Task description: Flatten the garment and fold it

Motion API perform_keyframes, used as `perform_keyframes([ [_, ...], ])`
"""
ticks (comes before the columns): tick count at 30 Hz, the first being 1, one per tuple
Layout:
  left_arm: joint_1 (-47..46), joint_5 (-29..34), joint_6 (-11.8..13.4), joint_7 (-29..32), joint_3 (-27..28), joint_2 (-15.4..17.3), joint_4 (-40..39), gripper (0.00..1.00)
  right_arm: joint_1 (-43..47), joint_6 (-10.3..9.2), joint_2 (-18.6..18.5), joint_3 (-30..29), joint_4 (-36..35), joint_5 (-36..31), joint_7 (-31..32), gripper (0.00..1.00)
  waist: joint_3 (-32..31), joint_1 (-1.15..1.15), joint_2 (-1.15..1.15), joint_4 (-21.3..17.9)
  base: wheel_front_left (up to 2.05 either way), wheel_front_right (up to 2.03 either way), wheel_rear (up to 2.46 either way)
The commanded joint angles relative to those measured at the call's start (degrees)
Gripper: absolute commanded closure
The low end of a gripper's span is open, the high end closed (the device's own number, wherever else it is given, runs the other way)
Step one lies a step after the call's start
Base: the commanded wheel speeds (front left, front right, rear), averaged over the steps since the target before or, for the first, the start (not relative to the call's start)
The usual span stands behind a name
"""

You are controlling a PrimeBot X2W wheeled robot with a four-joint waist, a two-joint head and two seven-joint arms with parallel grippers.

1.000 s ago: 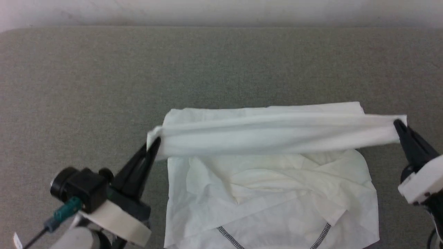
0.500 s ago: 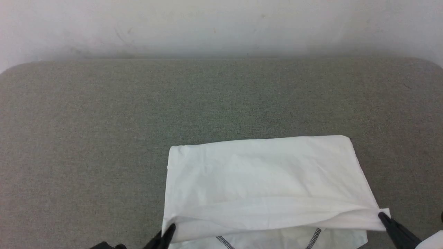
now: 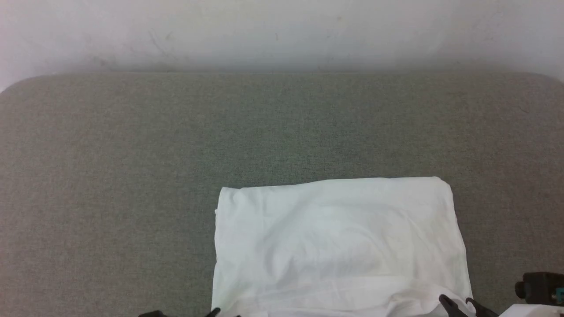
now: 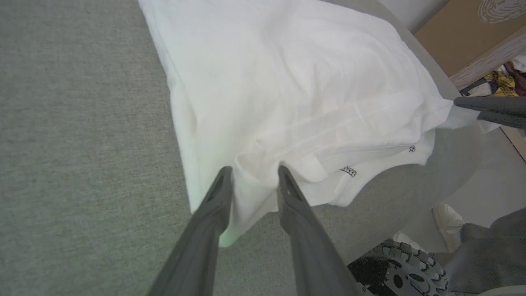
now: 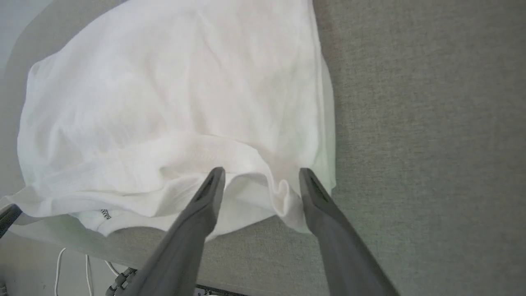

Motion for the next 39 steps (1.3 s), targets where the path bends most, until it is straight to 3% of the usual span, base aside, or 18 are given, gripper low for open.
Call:
perform_keyframes([
  [1, -0.6, -0.97, -0.55, -0.39, 0.49, -0.55, 0.17, 0.0, -0.65, -0.04, 0.11, 0.07, -0.08, 0.61, -0.25, 0.0, -0.41, 0.0, 0.0, 0.08, 0.0, 0.0, 0.0],
  [6, 1.48, -7.68, -0.69, -1.86, 4.46, -1.0, -3.11, 0.0, -0.72, -0.04, 0.11, -2.03, -3.56, 2.7, 1.16, 0.0, -1.27, 0.0, 0.0, 0.24, 0.0, 0.0, 0.0],
  [9, 2.32, -9.46, 0.79, -4.39, 8.96, -0.52, -7.06, 0.0, -1.65, -0.04, 0.11, -6.26, -5.22, 3.33, -0.39, 0.0, -1.4, 0.0, 0.0, 0.51, 0.0, 0.0, 0.0],
  [13, 1.86, -3.92, 6.29, -6.61, 15.91, -1.23, -10.67, 0.0, -4.75, -0.04, 0.11, -11.67, -3.8, -0.81, -6.57, 0.0, -0.67, 0.0, 0.0, 1.21, 0.0, 0.0, 0.0],
  [15, 1.31, 1.58, 9.1, -6.87, 19.19, -2.67, -11.74, 0.0, -6.07, -0.04, 0.11, -11.24, -1.77, -2.56, -8.4, 0.0, -0.08, 0.0, 0.0, 1.54, 0.0, 0.0, 0.0],
  [18, 1.42, 9.67, 10.66, -6.92, 22.53, -6.4, -12.83, 0.0, -7.7, -0.04, 0.11, -9.03, 1.55, -5.98, -9.72, 0.0, 0.71, 0.0, 0.0, 2.0, 0.0, 0.0, 0.0],
  [22, 2.95, 14.68, 9.49, -6.93, 24.05, -10.33, -11.1, 0.0, -9.7, -0.04, 0.11, -6.93, 6.34, -8.06, -10.01, 0.0, 1.63, 0.0, 0.0, 2.92, 0.0, 0.0, 0.0],
  [26, 3.44, 16.12, 7.71, -6.94, 24.98, -12.16, -9.72, 0.0, -10.86, -0.04, 0.11, -5.62, 9.25, -10.18, -9.62, 0.0, 2.25, 0.0, 0.0, 3.72, 0.0, 0.0, 0.0],
  [35, 3.13, 17.87, 3.45, -6.94, 27.32, -13.99, -7.15, 0.0, -14.46, -0.04, 0.11, -3.28, 17.78, -11.85, -7.96, 0.0, 3.06, 0.0, 0.0, 5.14, 0.0, 0.0, 0.0],
  [36, 3.18, 17.89, 3.23, -6.94, 27.49, -14.13, -7.0, 0.0, -14.53, -0.04, 0.11, -3.4, 18.87, -11.65, -7.29, 0.06, 2.83, 0.0, 0.0, 5.19, 0.0, 0.0, 0.0],
  [37, 3.29, 17.92, 3.09, -6.94, 27.66, -14.26, -6.89, 0.0, -14.62, -0.04, 0.11, -3.54, 19.89, -11.22, -6.62, 0.26, 2.63, 0.0, 0.0, 5.19, 0.0, 0.0, 0.0],
  [39, 3.59, 18.0, 2.83, -6.95, 27.84, -14.46, -6.74, 0.0, -14.94, -0.04, 0.11, -3.97, 21.58, -10.93, -5.96, 0.94, 2.27, 0.0, 0.0, 5.14, 0.0, 0.0, 0.0],
])
